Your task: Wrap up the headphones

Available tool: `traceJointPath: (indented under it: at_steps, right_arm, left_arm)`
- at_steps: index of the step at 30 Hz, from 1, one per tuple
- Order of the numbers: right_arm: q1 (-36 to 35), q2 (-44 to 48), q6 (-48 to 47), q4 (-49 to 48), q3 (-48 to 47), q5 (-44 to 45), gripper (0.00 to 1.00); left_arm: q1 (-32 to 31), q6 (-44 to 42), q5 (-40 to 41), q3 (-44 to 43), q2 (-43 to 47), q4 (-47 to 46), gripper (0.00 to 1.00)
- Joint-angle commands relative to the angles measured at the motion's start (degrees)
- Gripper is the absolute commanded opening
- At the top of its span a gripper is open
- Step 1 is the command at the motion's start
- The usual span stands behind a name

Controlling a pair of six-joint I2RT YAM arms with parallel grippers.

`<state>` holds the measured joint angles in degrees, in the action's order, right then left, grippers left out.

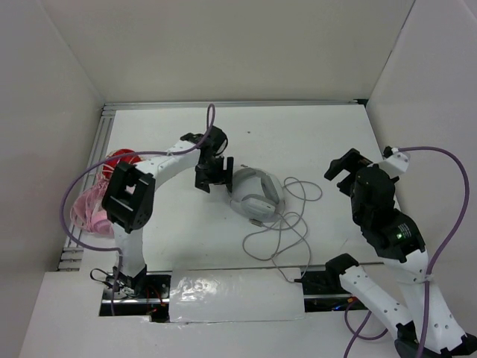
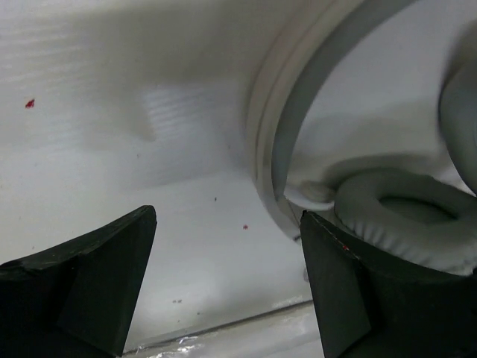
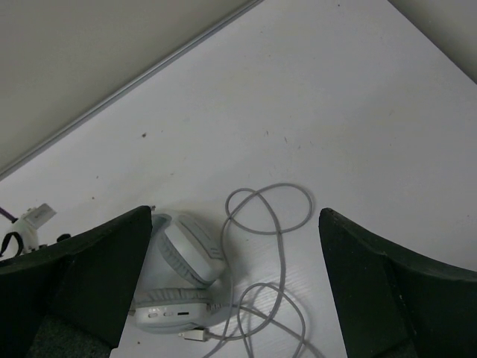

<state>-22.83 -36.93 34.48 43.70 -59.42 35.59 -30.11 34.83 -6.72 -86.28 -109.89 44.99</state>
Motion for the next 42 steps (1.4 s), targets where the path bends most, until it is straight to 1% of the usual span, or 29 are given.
traceJointPath:
  at_steps: [1,4,5,6,8,9,10,12,14,15,16,17,21,25,28,29,30,31,32,33,34,36,39,42]
  right_arm:
    - [0.50,-1.03,-0.91,-0.55,0.88,-0.61,1.00]
    - [0.59,-2.44,-0.56,0.06,0.88,-0.70,1.00]
    - [0.51,-2.71,-0.47,-0.02,0.88,-0.70,1.00]
    - [0.59,-3.15,-0.47,-0.11,1.06,-0.61,1.00]
    - [0.59,-3.41,-0.20,-0.20,1.32,-0.26,1.00]
    - [0.59,-3.50,-0.29,-0.11,1.50,-0.17,1.00]
    - [0.68,-3.42,-0.29,-0.11,1.59,0.00,1.00]
    - [0.59,-2.89,-0.20,-0.11,1.76,1.05,1.00]
    - [0.68,-2.19,-0.03,-0.37,1.94,1.84,1.00]
    - [0.59,-1.66,-0.20,-0.63,2.29,1.76,1.00]
    - [0.59,-1.13,-0.29,-1.59,2.46,1.41,1.00]
    - [0.68,-0.69,-0.99,-2.21,3.07,0.80,1.00]
    - [0.59,2.29,-3.80,-5.99,4.75,-3.86,1.00]
    - [0.59,5.19,-6.60,-7.75,6.50,-5.62,1.00]
    - [0.59,6.42,-11.52,-10.39,7.82,-12.20,1.00]
    - [0.59,6.78,-12.67,-11.61,8.09,-16.39,1.00]
    - [0.59,6.95,-14.86,-12.06,8.52,-18.26,1.00]
    - [0.59,6.87,-15.75,-12.67,8.53,-21.93,1.00]
    - [0.59,6.87,-16.45,-12.85,8.79,-23.62,1.00]
    - [0.59,6.69,-17.68,-13.29,8.88,-25.12,1.00]
    - [0.51,6.52,-18.48,-13.55,9.05,-28.62,1.00]
    - [0.42,5.99,-20.32,-14.17,9.41,-31.36,1.00]
    - [0.33,4.94,-22.08,-16.18,10.46,-34.27,1.00]
    - [0.15,3.88,-22.70,-18.90,12.13,-34.63,1.00]
  left_arm:
    - [-2.05,1.20,2.06,-4.59,-2.25,0.28,0.90]
    - [-3.63,2.08,1.89,-6.35,-5.07,-0.25,0.89]
    - [-3.90,2.17,2.93,-6.53,-6.29,-0.60,0.88]
    - [-4.43,2.96,4.42,-6.88,-7.61,-0.52,0.85]
    - [-4.70,3.40,4.78,-7.23,-8.93,-0.17,0.82]
    - [-4.78,3.84,4.87,-7.24,-9.46,0.01,0.77]
    - [-5.05,3.93,4.88,-7.15,-9.90,-0.17,0.66]
    - [-5.40,4.28,5.57,-7.06,-10.79,-0.26,0.59]
    - [-5.66,4.72,5.93,-6.88,-11.05,-0.34,0.45]
    - [-5.84,4.81,6.02,-6.88,-11.23,-0.61,0.27]
    - [-5.93,4.81,6.28,-6.88,-11.23,-0.96,0.22]
    - [-5.93,5.42,6.46,-7.06,-11.31,-0.96,0.20]
    - [-5.93,4.55,6.46,-10.04,-11.67,-1.05,0.00]
    - [-5.93,3.67,11.37,-13.82,-10.09,0.61,0.00]
    - [-6.01,4.37,16.81,-18.82,-6.84,2.11,0.00]
    - [-5.93,4.89,18.57,-22.67,-5.18,4.12,0.00]
    - [-5.93,5.51,21.72,-25.14,-4.64,5.44,0.00]
    - [-5.93,5.77,23.23,-29.86,-3.77,7.81,0.00]
    - [-5.93,6.04,25.85,-32.17,-2.45,8.96,0.00]
    - [-5.84,5.78,26.75,-36.37,-1.74,9.76,0.00]
    - [-5.84,6.04,27.72,-38.24,0.00,11.16,0.00]
    - [-4.62,6.56,28.34,-40.97,3.95,10.91,0.00]
    - [-1.72,8.05,25.45,-40.46,8.71,8.98,0.00]
    - [0.22,9.55,24.21,-37.49,17.30,4.94,0.00]
